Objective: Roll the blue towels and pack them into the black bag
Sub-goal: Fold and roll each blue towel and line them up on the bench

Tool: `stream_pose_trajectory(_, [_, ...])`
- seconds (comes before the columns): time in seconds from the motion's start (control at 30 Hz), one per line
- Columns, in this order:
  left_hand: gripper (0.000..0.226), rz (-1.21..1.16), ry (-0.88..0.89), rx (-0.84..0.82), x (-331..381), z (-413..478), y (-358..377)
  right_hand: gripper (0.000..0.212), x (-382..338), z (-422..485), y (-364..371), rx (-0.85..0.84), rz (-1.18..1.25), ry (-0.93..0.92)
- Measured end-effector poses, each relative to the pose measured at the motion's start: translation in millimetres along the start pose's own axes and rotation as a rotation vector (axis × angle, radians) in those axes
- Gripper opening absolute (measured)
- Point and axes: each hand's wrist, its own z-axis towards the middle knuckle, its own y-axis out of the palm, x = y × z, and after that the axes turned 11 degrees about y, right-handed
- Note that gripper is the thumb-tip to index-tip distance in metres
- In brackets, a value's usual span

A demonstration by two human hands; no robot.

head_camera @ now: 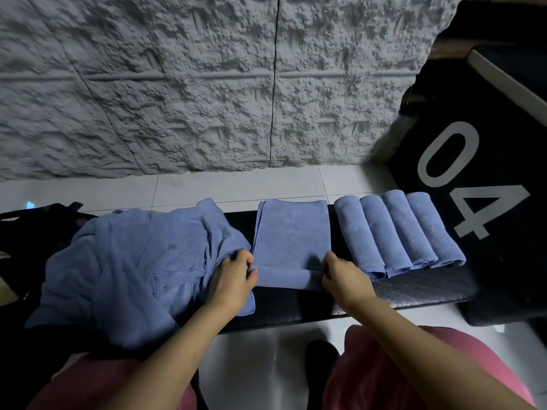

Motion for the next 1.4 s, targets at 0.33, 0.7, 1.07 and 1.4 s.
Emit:
stream_pose_trajectory(0.33, [0.044,0.201,0.378,0.009,-9.4,-3.1,2.8,0.032,3.3,-10.1,-0.7,0.218,-0.300,-0.324])
stream_pose_trajectory(0.7, [0.037,-0.191,-0.038,-0.037,-9.5,3.8,3.6,0.035,3.5,-5.4,6.8,0.060,0.065,-0.014])
stream_pose_trajectory(1.07, [0.028,-0.069,-0.069,0.060,4.5,12.0,-0.6,0.018,-2.6,-2.1,5.2,0.137,0.064,0.039])
stream_pose_trajectory(1.4, [0.043,0.149,0.269,0.033,-0.6,6.9,-2.6,0.030,-5.0,-9.4,7.6,0.318,-0.272,-0.312])
